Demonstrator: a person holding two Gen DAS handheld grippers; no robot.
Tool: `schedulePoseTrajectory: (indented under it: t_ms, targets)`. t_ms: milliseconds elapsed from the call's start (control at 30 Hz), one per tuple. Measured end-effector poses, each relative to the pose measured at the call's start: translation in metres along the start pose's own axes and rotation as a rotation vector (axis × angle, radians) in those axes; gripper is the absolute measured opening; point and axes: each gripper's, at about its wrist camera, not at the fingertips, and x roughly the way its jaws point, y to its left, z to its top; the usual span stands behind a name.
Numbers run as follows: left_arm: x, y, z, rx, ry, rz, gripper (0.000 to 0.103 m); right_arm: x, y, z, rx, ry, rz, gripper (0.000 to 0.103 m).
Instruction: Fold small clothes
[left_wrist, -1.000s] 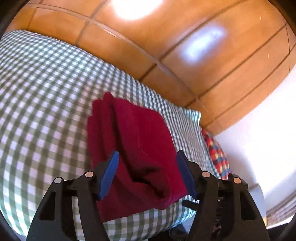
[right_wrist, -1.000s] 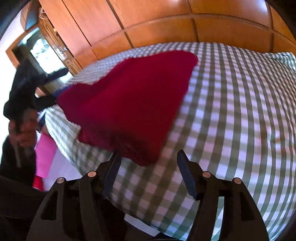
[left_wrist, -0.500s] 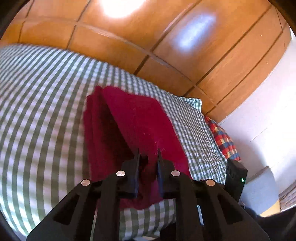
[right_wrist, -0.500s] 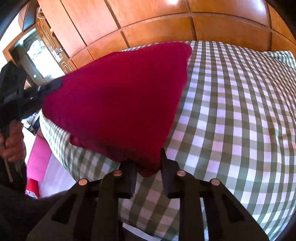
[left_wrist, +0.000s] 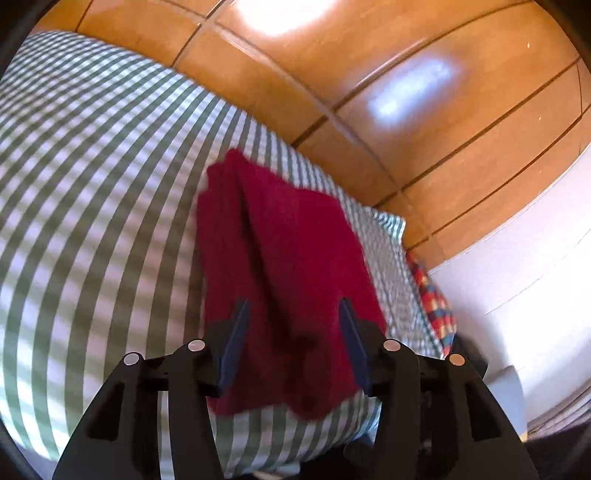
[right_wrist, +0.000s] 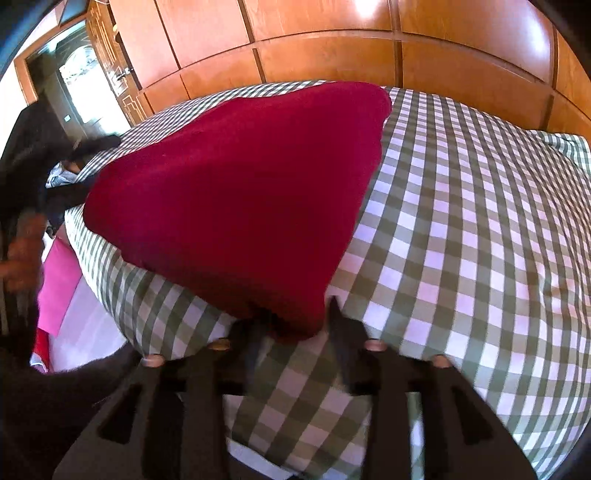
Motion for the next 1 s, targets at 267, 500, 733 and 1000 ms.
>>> schedulePoseTrajectory:
  t_ms: [267,500,733,1000]
  targets:
    - [0.055,0.013,0.031,-0.047,0.103,0.013,0.046,-0.054,-0.026,0.002,0.009,-0.075,-0.038,0.056]
    - [0.033,-0.01,0.027,0.026,-0.016,0.015,0.013,-0.045,0.0,0.041,-0.077,-0.138,-0.025,0.056]
    - [0.056,0.006,0.021,0.084,0.05,0.334,0.02,0.006,0.046,0.034,-0.203,-0.091,-0.092,0.057]
    - [0.016,-0.039,0.01,0.166,-0.122,0.38,0.039,0.005,0.035,0.03,-0.144,-0.097,-0.075,0.058]
